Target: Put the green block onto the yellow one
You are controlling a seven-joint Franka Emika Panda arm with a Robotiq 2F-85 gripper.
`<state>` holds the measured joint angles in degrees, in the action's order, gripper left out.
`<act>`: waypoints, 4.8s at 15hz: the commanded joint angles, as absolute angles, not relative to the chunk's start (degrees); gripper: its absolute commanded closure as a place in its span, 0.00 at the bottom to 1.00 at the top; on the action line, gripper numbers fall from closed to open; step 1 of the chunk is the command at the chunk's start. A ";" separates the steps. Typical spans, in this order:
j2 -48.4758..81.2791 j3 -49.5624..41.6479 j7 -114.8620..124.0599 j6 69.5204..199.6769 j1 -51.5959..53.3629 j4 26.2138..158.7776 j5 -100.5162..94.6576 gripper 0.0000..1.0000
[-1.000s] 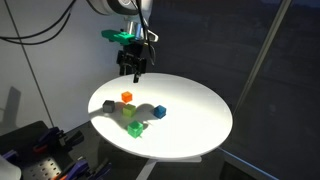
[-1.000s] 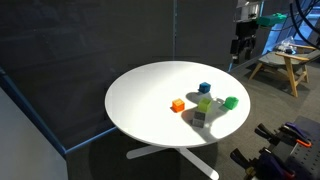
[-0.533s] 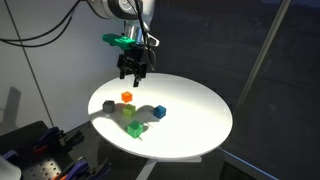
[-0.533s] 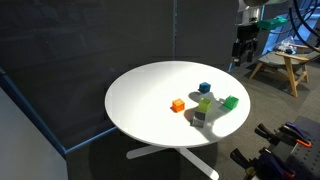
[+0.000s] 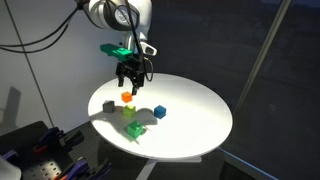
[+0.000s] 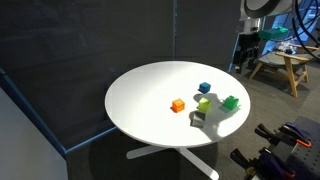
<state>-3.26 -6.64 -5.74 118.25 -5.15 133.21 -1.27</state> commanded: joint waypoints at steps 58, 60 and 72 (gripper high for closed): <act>14.68 -7.46 -8.13 144.67 -8.35 136.25 -2.60 0.00; 15.13 -7.43 -8.28 144.91 -8.43 136.24 -2.69 0.00; 18.18 -6.63 -8.75 147.86 -8.04 136.17 -2.99 0.00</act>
